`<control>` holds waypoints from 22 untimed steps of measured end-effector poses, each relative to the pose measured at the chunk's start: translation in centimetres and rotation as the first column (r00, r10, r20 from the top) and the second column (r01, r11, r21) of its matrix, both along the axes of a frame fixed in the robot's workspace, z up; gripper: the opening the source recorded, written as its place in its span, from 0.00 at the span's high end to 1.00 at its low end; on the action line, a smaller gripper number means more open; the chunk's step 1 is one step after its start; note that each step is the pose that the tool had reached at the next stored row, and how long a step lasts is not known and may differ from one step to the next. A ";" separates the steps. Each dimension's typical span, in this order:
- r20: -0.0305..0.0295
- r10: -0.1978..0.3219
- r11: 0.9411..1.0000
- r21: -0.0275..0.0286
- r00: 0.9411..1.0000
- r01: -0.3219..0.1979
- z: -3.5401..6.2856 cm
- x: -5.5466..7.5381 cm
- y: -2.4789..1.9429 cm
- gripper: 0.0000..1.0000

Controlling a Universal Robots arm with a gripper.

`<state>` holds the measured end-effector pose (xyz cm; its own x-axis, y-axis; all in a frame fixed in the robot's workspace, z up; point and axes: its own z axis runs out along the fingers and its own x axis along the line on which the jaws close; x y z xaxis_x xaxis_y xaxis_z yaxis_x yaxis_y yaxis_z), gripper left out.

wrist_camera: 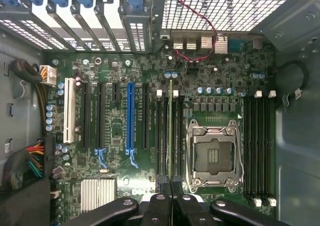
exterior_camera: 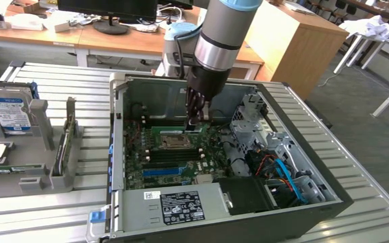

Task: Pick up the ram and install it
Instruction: 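Insert the ram into the slot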

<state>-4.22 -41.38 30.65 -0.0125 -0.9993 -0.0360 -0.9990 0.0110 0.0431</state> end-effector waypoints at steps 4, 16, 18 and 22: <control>0.000 0.000 1.000 0.000 1.000 0.000 -0.38 0.0 0.00 0.88; 0.000 0.000 1.000 0.000 1.000 0.000 -1.62 0.0 0.00 0.88; 0.000 0.000 1.000 0.000 1.000 0.000 -1.82 0.0 0.00 0.88; 0.000 0.000 1.000 0.000 1.000 0.000 -2.17 0.0 0.00 0.88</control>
<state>-4.22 -41.38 28.48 -0.0126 -0.9993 -0.0360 -0.9990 0.0110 0.0431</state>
